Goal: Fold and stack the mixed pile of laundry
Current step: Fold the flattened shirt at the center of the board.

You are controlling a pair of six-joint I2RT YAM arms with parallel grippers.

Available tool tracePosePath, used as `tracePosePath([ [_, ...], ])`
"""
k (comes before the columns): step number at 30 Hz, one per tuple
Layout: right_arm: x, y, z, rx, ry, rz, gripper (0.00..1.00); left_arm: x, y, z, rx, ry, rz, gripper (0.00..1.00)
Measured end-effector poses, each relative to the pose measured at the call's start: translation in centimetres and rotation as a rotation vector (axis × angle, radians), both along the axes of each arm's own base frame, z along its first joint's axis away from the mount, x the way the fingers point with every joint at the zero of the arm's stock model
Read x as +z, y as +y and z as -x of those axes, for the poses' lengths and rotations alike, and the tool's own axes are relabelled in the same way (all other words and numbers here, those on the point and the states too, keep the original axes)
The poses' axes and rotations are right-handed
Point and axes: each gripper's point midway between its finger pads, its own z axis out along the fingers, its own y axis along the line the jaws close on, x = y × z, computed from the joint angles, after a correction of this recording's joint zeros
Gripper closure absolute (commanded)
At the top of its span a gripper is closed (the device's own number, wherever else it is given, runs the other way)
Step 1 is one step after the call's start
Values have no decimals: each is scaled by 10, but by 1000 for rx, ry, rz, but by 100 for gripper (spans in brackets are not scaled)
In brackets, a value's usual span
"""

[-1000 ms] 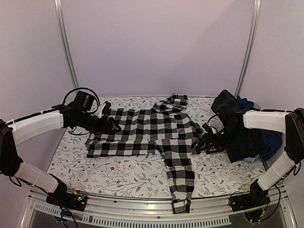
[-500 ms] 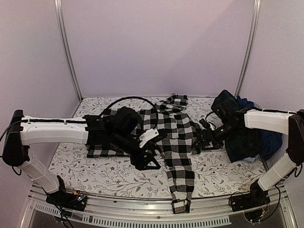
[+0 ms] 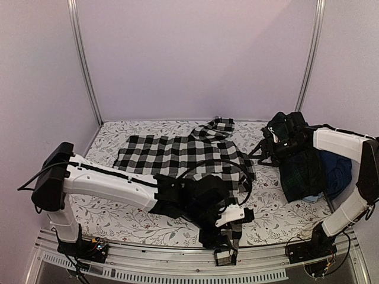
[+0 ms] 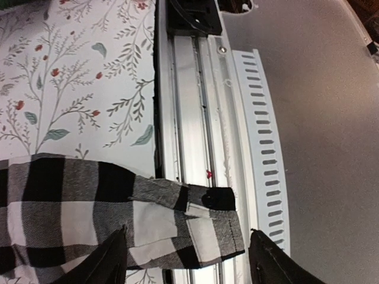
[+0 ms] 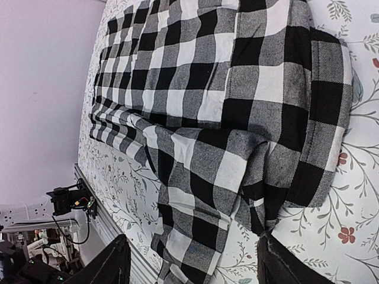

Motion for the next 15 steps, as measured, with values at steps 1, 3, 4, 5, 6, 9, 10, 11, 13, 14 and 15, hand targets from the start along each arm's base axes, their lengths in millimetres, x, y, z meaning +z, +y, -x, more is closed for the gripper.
tracePosePath([
  [1,1,-1,0,-3,0,-4,28,-9,-3,9,-19,-3,-17,30],
  [3,3,-1,4,-2,-3,-13,28,-26,-5,22,-45,-6,-49,30],
  [4,4,-2,6,-1,-5,-18,28,-34,-5,27,-54,-8,-65,30],
  [5,5,-2,8,-1,-7,-21,28,-40,-5,31,-62,-11,-78,30],
  [6,6,-3,10,-1,-8,-23,28,-44,-5,34,-67,-12,-86,30],
  [9,7,-5,15,-1,-9,-30,28,-55,-6,39,-76,-18,-107,30],
  [10,7,-5,16,0,-8,-33,28,-58,-5,39,-76,-21,-113,30],
  [11,7,-5,17,1,-6,-35,28,-60,-5,39,-76,-25,-118,30],
  [13,6,-5,18,3,-1,-38,28,-64,-5,39,-78,-31,-124,32],
  [14,5,-5,19,4,3,-39,28,-66,-5,39,-79,-34,-126,35],
  [15,4,-5,19,4,5,-39,28,-68,-4,40,-84,-40,-129,38],
])
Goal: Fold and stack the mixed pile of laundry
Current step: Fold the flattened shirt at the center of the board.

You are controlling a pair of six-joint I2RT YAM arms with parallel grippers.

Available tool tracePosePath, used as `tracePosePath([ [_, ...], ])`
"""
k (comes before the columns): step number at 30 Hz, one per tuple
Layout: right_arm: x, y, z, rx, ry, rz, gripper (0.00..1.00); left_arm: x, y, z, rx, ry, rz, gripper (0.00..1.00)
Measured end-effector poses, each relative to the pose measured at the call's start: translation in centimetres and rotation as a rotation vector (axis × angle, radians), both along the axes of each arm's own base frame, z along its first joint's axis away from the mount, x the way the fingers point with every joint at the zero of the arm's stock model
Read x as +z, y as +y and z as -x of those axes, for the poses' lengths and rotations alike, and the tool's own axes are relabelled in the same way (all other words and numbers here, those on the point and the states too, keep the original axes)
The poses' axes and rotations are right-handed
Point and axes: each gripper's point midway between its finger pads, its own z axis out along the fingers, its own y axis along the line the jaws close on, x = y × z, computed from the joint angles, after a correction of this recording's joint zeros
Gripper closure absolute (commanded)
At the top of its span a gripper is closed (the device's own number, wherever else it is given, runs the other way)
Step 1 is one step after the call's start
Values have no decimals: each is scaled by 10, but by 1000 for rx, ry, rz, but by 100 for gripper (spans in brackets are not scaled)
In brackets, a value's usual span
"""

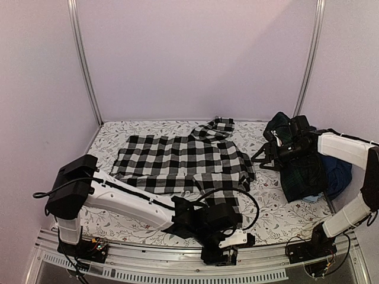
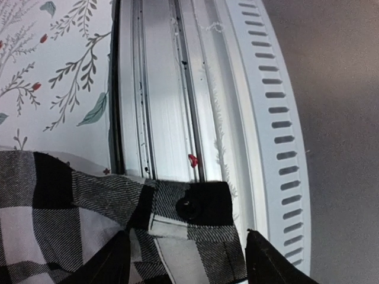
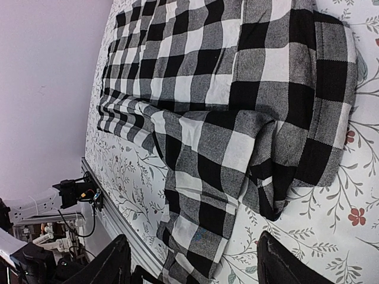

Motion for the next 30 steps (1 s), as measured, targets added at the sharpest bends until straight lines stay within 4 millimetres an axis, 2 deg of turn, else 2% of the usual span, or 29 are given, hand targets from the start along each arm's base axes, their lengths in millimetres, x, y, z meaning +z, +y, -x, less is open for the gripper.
tracePosePath([
  [4,-1,0,1,0,3,1,28,-15,5,-3,0,-29,-28,59],
  [6,-1,0,1,0,4,1,28,-22,9,-6,2,-54,-41,74],
  [9,-1,0,1,0,4,1,29,-23,10,-17,21,-85,-36,97],
  [10,-1,0,1,0,4,2,29,-23,12,-19,24,-89,-38,100],
  [13,2,0,-1,3,2,4,30,-13,19,-33,57,-97,-36,100],
  [15,10,2,-8,11,-24,3,29,10,22,-51,98,-94,-3,100],
  [17,20,3,-13,21,-61,-1,27,44,23,-77,157,-78,64,100],
  [21,54,12,-25,75,-193,-53,26,130,31,-152,295,-55,240,100],
  [23,71,19,-24,115,-265,-83,25,167,36,-185,339,-47,316,100],
  [26,104,36,-13,215,-417,-123,25,200,43,-215,361,-45,378,100],
  [30,148,65,16,369,-595,-184,25,215,50,-221,322,-14,403,100],
])
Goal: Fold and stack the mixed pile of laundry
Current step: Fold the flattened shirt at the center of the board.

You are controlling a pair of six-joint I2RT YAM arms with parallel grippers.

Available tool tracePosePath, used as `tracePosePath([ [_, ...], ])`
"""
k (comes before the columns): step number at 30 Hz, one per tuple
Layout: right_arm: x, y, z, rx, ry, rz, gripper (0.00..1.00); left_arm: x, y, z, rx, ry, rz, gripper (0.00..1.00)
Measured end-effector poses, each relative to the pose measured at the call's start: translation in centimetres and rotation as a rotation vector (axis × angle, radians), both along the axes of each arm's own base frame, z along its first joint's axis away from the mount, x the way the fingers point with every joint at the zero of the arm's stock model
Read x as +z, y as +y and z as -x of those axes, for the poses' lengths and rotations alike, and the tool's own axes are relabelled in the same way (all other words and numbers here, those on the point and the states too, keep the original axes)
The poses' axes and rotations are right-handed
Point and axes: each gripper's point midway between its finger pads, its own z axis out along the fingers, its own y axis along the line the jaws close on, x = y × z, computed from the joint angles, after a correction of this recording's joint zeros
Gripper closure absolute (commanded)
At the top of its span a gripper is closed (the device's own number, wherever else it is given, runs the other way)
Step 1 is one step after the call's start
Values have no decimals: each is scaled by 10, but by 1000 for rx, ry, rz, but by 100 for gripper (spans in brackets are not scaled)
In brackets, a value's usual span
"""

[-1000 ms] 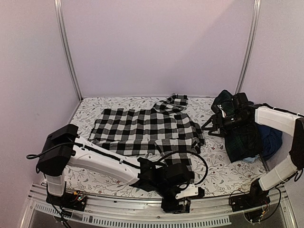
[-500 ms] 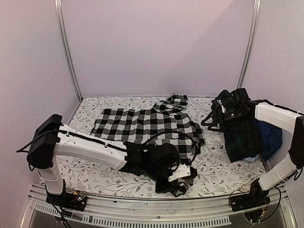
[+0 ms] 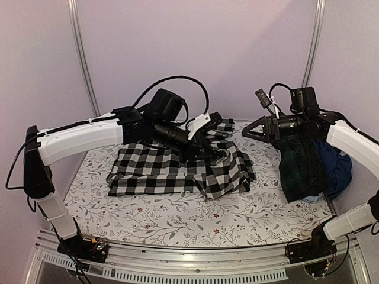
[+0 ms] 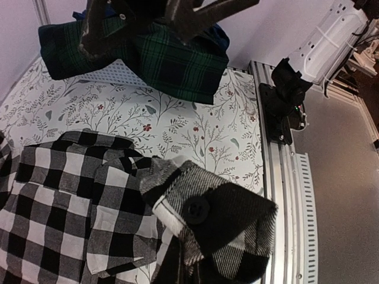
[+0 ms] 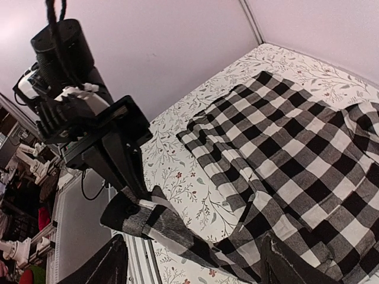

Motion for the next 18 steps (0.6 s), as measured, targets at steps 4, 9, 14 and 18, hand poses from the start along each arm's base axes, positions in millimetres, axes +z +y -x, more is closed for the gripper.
tracePosePath([
  [4,13,21,25,113,-110,9,25,5,3,2,-68,35,26,100],
  [9,-2,43,57,224,-188,83,28,9,14,-6,-108,82,67,99],
  [14,-6,53,76,275,-264,136,31,14,17,-1,-158,114,98,99],
  [18,-15,65,79,301,-313,196,31,14,18,7,-197,143,114,99],
])
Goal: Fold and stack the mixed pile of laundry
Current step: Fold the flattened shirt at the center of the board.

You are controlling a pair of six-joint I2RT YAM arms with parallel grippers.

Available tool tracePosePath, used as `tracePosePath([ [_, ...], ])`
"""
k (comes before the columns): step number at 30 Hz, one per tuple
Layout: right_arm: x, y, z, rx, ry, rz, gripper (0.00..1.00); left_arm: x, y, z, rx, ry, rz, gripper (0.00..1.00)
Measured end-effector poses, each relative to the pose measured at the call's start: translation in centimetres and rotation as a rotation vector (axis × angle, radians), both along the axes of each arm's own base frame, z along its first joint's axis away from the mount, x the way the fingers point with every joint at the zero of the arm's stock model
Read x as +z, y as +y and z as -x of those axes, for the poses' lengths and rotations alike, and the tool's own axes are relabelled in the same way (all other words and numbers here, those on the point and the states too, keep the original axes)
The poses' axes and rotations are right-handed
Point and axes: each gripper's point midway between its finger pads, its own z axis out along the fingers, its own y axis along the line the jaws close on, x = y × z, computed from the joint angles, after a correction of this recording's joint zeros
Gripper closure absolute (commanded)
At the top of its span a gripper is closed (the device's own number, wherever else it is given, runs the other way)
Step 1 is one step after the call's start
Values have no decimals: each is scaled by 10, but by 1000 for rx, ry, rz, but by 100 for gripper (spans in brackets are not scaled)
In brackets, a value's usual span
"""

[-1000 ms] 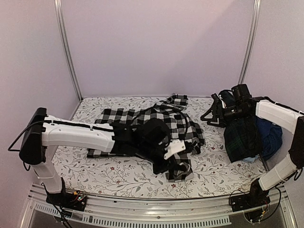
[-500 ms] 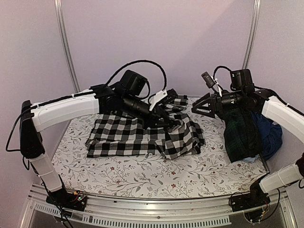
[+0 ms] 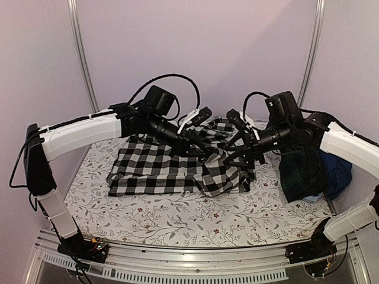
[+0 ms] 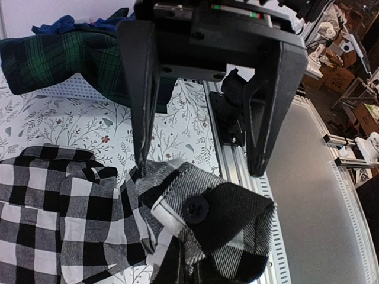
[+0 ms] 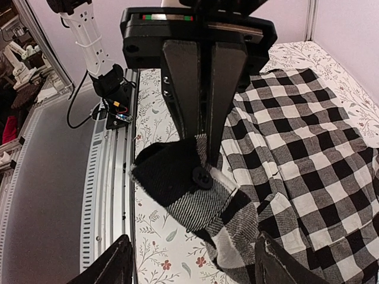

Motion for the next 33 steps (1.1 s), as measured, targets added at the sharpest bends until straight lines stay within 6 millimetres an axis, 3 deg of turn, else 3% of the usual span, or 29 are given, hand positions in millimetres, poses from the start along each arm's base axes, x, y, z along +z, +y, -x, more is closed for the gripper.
tracePosePath([
  [5,-9,15,-6,13,-48,47,31,1,0,5,-26,19,11,98],
  [8,-11,21,-11,11,-72,64,40,2,0,7,-37,26,16,99],
  [11,-11,27,-13,18,-96,76,62,3,0,9,-45,28,21,94],
  [12,-11,29,-13,22,-105,79,75,3,0,9,-45,29,21,91],
  [13,-11,31,-13,23,-104,81,95,3,1,8,-44,29,21,87],
  [14,-10,32,-13,25,-110,81,100,2,1,7,-39,31,22,83],
  [17,-8,33,-15,18,-119,85,100,2,4,-3,-2,52,23,72],
  [20,-2,33,-26,-25,-133,84,100,4,15,-32,108,84,20,55],
  [21,1,33,-32,-42,-139,80,100,6,23,-48,172,97,24,36],
  [22,9,34,-47,-87,-156,62,100,9,35,-66,239,99,36,6],
  [23,11,34,-52,-100,-163,57,100,12,48,-81,299,95,46,1],
  [26,36,33,-94,-196,-197,5,100,25,106,-124,544,85,88,0],
  [29,64,32,-144,-281,-251,-63,100,48,159,-150,759,36,151,0],
  [33,79,28,-208,-370,-280,-118,100,78,194,-149,912,-14,249,0],
])
